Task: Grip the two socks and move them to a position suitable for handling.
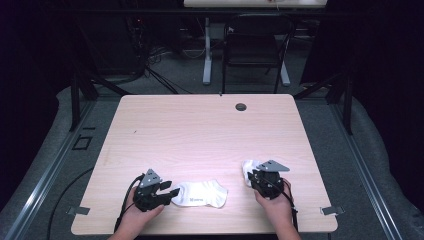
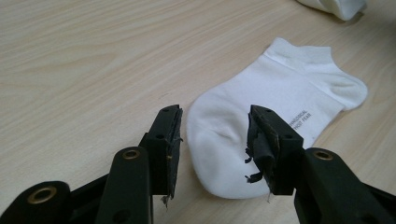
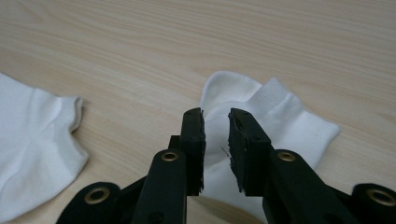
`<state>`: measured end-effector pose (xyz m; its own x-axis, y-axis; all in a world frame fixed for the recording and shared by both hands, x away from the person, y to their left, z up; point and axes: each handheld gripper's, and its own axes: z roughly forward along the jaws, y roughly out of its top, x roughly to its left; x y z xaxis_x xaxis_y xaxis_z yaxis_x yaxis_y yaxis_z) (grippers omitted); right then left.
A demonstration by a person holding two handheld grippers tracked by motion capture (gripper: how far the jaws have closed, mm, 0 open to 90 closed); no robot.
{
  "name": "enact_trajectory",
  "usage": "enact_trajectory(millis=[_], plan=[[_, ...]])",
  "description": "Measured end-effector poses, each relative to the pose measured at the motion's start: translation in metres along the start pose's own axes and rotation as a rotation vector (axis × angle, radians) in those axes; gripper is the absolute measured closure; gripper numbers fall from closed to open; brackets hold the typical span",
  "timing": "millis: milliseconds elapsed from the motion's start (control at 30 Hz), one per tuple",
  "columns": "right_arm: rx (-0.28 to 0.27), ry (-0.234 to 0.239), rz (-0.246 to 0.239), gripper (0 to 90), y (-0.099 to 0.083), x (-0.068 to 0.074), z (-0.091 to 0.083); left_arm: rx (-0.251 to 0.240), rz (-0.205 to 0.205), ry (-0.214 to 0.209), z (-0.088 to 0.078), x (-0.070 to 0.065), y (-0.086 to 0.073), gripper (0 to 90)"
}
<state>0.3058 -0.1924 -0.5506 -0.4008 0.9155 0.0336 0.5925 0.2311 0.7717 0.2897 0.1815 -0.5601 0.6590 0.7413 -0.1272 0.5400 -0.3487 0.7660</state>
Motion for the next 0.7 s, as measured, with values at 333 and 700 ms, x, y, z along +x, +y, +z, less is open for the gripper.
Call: enact_trajectory(millis=[333,700], plan=[[0.042,0.017,0.071,64.2,0.010,0.000,0.020,-0.013,-0.030,-0.002,-0.002,0.008,0.000,54.3],[0.130,-0.028,-0.020,79.3,-0.001,0.011,0.033,-0.004,-0.036,0.002,0.001,0.008,-0.001,54.3]])
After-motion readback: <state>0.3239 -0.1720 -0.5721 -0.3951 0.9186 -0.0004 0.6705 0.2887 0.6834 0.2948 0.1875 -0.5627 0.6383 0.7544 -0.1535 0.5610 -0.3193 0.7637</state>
